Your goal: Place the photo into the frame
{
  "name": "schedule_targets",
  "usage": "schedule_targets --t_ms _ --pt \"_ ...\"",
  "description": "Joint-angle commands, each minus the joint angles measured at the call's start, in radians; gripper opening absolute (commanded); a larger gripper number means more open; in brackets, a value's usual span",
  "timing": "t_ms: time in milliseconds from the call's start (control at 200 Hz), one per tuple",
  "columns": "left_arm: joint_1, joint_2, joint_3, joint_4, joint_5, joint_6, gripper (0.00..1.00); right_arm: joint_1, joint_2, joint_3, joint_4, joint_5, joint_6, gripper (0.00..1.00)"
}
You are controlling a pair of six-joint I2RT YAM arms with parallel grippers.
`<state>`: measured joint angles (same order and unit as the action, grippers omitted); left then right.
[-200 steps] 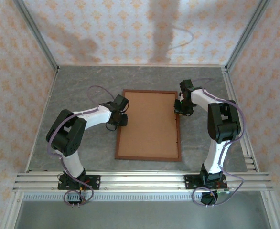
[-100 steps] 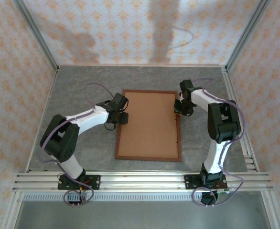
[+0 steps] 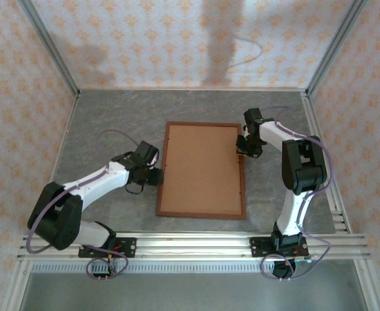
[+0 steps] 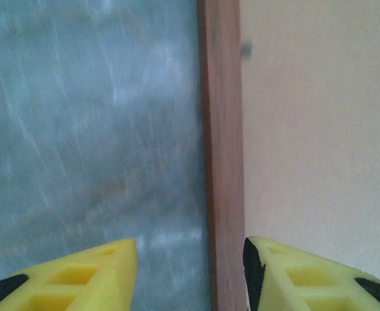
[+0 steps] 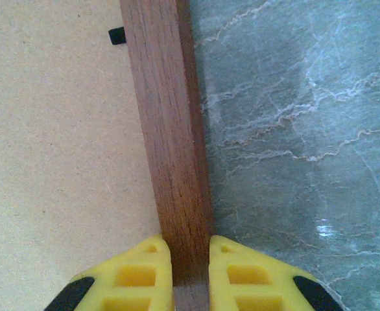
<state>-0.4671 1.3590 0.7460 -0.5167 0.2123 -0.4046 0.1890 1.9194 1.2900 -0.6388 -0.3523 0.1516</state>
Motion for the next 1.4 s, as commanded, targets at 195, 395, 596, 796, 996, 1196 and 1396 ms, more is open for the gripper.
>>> schedule_targets --t_ms 195,395,596,796,996,1196,1396 --pt "-0.049 -0.019 -0.073 -0.02 0.078 -0.057 0.39 0.011 0.031 -0.015 0.034 0.02 -0.011 0.15" --pt "-0.06 0.038 -0.069 0.009 0.099 -0.052 0.33 0.012 0.031 -0.02 0.035 0.018 -0.011 0.15" --pt "-0.076 0.06 -0.086 0.028 0.103 -0.055 0.32 0.011 0.036 -0.021 0.041 0.017 -0.011 0.15" --pt "-0.114 0.08 -0.099 0.053 0.108 -0.069 0.32 0.011 0.033 -0.027 0.042 0.018 -0.011 0.15" --pt "-0.142 0.103 -0.114 0.066 0.079 -0.071 0.33 0.013 0.033 -0.03 0.048 0.006 -0.003 0.15" --pt "-0.177 0.152 -0.11 0.079 0.043 -0.062 0.37 0.013 0.028 -0.04 0.051 0.004 0.0 0.15" --pt "-0.221 0.208 -0.096 0.082 -0.001 -0.053 0.4 0.018 0.025 -0.048 0.056 0.001 0.005 0.15"
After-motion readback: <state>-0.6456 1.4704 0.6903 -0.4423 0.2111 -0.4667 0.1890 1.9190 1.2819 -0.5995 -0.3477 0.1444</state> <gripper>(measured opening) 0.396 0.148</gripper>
